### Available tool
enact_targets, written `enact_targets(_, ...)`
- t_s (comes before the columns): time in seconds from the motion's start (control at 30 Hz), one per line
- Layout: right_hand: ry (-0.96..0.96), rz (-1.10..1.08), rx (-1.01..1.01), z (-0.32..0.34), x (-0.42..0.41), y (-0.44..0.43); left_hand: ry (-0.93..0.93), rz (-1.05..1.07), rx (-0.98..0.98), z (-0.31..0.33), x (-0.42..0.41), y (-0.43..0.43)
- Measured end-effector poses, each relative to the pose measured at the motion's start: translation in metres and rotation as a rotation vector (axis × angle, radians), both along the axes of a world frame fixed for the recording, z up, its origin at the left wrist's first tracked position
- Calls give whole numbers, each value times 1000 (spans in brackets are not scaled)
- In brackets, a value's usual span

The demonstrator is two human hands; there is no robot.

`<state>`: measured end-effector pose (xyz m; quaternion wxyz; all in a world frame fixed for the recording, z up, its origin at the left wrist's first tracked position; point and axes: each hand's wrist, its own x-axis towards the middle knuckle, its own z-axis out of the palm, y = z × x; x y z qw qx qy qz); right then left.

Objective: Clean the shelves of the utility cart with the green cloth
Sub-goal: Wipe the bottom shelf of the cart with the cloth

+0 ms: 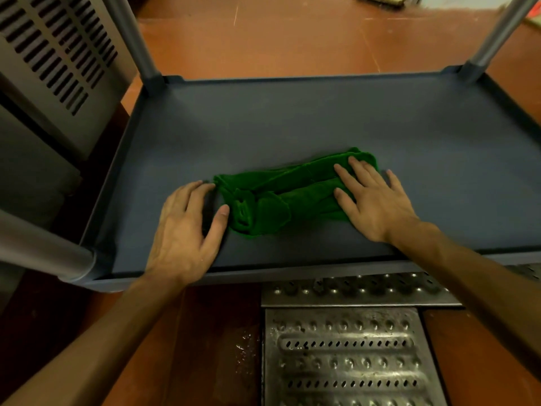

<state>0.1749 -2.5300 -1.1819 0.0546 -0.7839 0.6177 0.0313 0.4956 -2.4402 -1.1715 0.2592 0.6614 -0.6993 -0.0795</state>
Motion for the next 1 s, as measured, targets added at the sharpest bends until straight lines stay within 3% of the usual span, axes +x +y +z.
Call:
enact_targets(0.6,35,-213,-79,9,-87,-15,26,14,4,-2,-2,0)
enact_targets(0.87,78,-432,-133,12,-149,-13,26,15,31,-2,-2,0)
enact_targets(1.0,93,-554,-176,-20,-212,-25,20,12,46,-1,-3,1)
